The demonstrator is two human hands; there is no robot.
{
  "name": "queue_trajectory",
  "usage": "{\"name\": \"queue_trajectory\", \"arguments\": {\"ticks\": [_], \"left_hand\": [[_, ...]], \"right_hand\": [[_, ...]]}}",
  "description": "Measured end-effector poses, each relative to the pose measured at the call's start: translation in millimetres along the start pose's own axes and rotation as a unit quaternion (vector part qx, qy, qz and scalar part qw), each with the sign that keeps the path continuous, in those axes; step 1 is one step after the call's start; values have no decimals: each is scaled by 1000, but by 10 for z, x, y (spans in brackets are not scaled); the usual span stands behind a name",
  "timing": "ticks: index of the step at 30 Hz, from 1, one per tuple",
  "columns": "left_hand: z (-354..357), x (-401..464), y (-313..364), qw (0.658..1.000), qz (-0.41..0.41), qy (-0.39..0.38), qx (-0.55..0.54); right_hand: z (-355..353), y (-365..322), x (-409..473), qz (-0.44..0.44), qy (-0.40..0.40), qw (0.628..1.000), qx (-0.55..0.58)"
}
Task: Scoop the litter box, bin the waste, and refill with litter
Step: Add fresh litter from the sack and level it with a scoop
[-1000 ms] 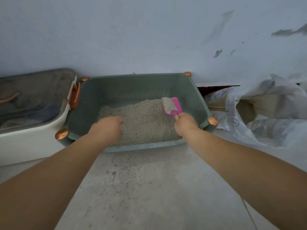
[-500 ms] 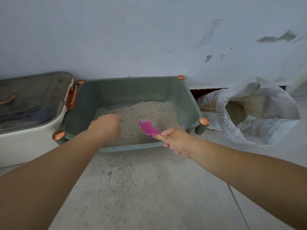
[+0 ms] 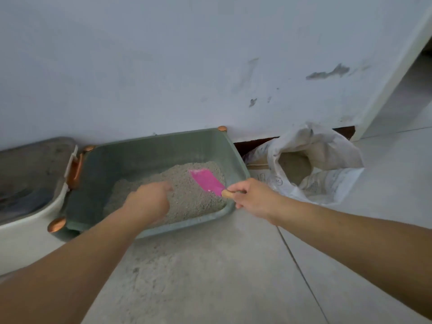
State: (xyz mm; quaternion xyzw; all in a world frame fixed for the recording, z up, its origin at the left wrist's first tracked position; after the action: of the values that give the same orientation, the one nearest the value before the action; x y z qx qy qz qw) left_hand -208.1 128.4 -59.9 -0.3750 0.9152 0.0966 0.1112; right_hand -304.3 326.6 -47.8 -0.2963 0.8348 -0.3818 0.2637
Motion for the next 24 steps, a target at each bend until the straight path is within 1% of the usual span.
{"name": "queue_trajectory", "arguments": {"ticks": [1,3,5,6,8,12,16,19,22,24], "left_hand": [[14,-44,74,1000,7,-2,3],[-49,-102,431,999,36,2,4],[-96,-175,753,997,72,6,9],[-119,-219,982,995,97,7,17],[-144,-315,1310,991,136,10,16],[-70,-381,1976,981,190,-7,-31],[99,-412,2369,976,203,-34,-70],[197,-337,2536,978,187,-43,-78],[209,-282,2688,982,162,-54,-83],[163,-258,2747,984,149,-42,-91]], "right_hand": [[-35,-8,-37,-28,8,999,-20],[-284,27,-194,-71,44,995,-56],[-510,102,-316,-93,97,986,-93],[-670,188,-406,-92,127,983,-94],[-873,361,-529,-80,163,980,-80],[-1236,788,-780,-52,229,970,-61],[-1406,1094,-875,-12,235,969,-73],[-1455,1290,-765,19,231,967,-108],[-1444,1523,-439,65,181,974,-117],[-1398,1607,-155,92,132,978,-135]]}}
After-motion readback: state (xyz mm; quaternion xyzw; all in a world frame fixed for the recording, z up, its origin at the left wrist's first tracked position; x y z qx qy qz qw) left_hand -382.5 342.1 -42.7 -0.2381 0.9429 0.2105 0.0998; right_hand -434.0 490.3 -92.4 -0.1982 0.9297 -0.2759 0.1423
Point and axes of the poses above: each hand's wrist, its own x-axis towards the middle knuckle, its own z-axis out of the palm, y = z × x, the point moved 5 cm from there along x, towards the middle knuckle, and after that the axes turned 10 degrees about -z, right-handed, at the moved point
